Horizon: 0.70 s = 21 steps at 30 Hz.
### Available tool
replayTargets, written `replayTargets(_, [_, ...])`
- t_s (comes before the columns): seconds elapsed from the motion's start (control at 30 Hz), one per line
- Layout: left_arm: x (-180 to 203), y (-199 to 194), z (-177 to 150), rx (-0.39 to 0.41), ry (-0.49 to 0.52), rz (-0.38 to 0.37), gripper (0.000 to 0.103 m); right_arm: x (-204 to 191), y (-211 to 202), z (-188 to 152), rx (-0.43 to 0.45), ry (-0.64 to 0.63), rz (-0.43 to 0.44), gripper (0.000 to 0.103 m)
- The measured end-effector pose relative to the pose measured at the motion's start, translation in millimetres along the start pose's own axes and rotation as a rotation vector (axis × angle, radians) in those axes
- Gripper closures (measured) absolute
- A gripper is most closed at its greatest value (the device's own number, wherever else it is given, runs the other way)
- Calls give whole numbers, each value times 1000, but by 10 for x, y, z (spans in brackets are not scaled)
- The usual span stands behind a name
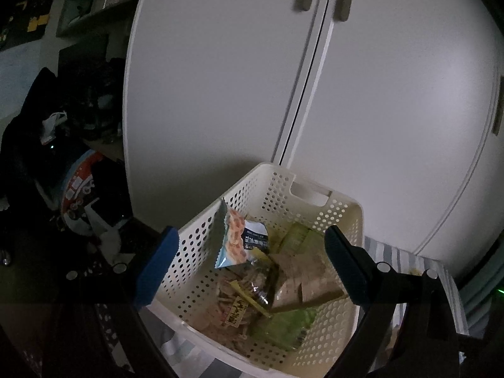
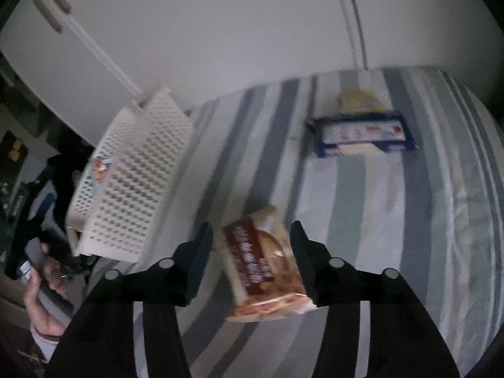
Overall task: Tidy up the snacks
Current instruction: 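Carry the brown-labelled biscuit bag into the basket and open the right tool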
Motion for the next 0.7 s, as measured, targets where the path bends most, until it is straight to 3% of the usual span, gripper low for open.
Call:
replayTargets(0.1, [-17, 13, -24, -7, -10, -21, 8, 140, 118, -42, -47, 27, -4, 37])
replayTargets(0.17, [-27, 16, -26, -8, -16, -29, 8, 182, 204, -64, -73, 42, 37, 34])
replayTargets(0.23, [-38, 7, -25, -6, -19, -35, 8, 159, 274, -77, -90, 31, 54, 21])
replayTargets(0.4, [-67, -34, -17, 1, -26, -52, 8, -18, 499, -117, -148, -117, -93, 19])
replayTargets(0.47, [-74, -47, -13, 10, -24, -48, 8, -129, 561, -130, -170, -178, -160, 25])
replayTargets(0.53, [-78, -43, -12, 10, -21, -50, 8, -216, 595, -155, -175, -243, -262, 48])
replayTargets(0.57, [-80, -39, -16, 8, -21, -52, 8, -254, 601, -167, -174, -269, -298, 51])
replayTargets(0.7, [-106, -20, -17, 4, -22, -48, 8, -267, 524, -171, -148, -198, -227, 60])
Point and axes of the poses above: each gripper's, at about its wrist camera, not at the fingertips, and y roughly the way its jaws point, x to its right, z to its top, the point moved 2 cm from there along y, roughly the way its jaws point, and after that the axes turned 6 degrees about z, right-handed, at the moved point
